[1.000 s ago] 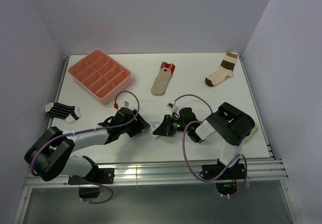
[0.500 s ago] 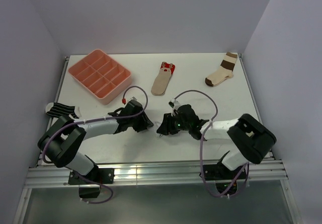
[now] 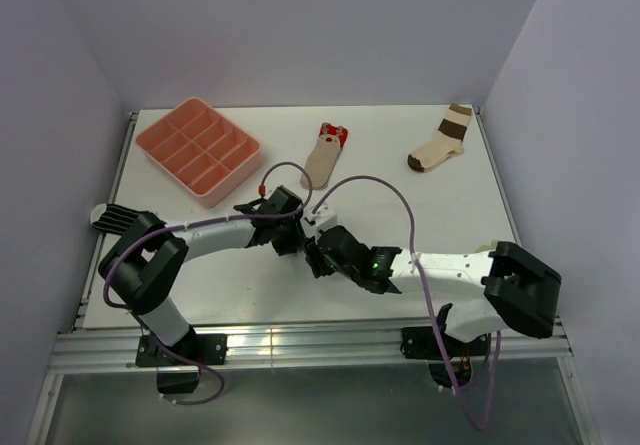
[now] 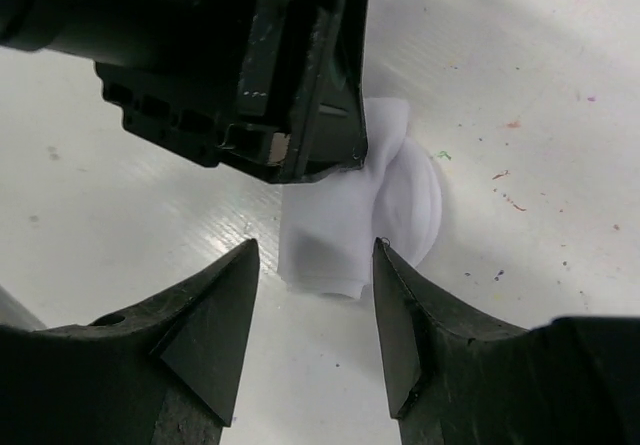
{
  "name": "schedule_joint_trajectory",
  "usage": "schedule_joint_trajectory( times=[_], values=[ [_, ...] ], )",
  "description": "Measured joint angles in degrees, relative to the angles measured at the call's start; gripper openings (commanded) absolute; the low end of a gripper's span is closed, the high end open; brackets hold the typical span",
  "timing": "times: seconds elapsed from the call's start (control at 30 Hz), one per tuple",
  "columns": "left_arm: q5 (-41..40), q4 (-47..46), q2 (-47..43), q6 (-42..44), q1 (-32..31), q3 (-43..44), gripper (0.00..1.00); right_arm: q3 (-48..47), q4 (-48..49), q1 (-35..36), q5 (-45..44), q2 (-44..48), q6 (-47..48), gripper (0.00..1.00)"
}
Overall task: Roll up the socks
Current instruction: Roll the sock at the center of the board.
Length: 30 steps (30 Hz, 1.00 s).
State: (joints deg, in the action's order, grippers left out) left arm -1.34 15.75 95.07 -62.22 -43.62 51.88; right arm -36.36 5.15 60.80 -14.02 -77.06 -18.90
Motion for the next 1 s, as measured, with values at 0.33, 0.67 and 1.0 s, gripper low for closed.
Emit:
schedule_joint_trajectory(
  times=[0.33,0.67,1.0],
  values=[
    [-0.02,3.74,2.03,1.31,-0.24,3.3,0.42,-4.79,-1.99,9.14,-14.14,-11.93,5.03,0.56],
    [-0.02,3.78,2.27,1.51,-0.5,3.21,0.58,-6.82,-1.51,12.5,-24.11,-18.01,6.32,0.02],
    [-0.94,3.39,-5.35,0.98,0.48,-2.8,0.79,2.03,8.28,5.33,-8.02,-10.21,1.33,0.0]
  ],
)
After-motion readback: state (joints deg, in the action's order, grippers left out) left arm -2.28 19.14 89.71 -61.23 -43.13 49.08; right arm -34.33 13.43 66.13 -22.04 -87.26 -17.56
